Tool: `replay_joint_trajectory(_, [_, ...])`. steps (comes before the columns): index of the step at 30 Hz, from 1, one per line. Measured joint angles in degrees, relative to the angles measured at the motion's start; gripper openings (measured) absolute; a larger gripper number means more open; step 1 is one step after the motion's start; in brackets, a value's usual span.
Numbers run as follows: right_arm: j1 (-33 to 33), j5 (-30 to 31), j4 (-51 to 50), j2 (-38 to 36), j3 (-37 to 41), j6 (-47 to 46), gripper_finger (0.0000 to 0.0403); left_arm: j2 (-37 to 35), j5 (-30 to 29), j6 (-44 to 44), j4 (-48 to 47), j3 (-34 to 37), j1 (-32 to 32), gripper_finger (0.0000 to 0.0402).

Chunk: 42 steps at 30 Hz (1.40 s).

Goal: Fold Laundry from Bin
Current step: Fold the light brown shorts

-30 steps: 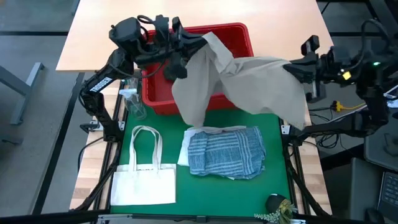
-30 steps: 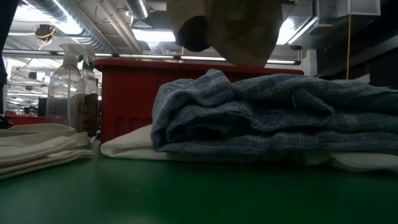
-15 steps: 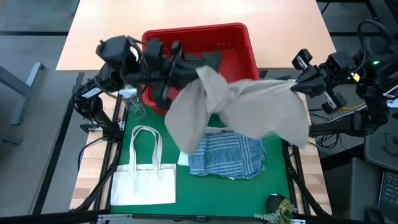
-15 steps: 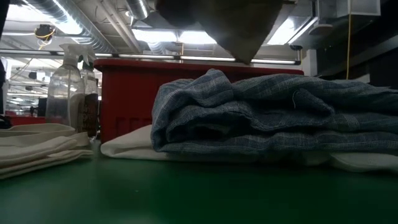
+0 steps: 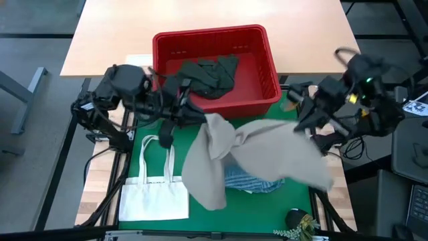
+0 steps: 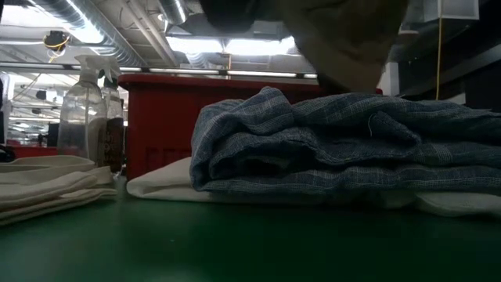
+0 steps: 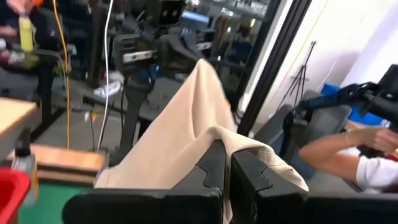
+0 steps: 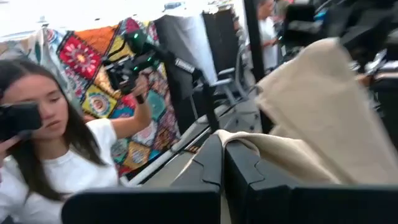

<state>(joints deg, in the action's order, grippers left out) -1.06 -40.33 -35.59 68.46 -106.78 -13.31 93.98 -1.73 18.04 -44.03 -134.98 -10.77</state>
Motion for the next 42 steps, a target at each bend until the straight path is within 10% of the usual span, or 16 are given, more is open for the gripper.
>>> replay_joint_trajectory(20, [-27.2,21.5,29.2,14.8,-0.4,-17.4,0.0001,-15.5,-15.0,8.6,-23.5,0.0,-18.3,0.0000])
replay_joint_trajectory(42, [-34.3,31.0,8.2,16.0,-0.8,-24.5,0.0001,-9.0,-1.4,13.2,-44.7,0.0,-19.0,0.0000])
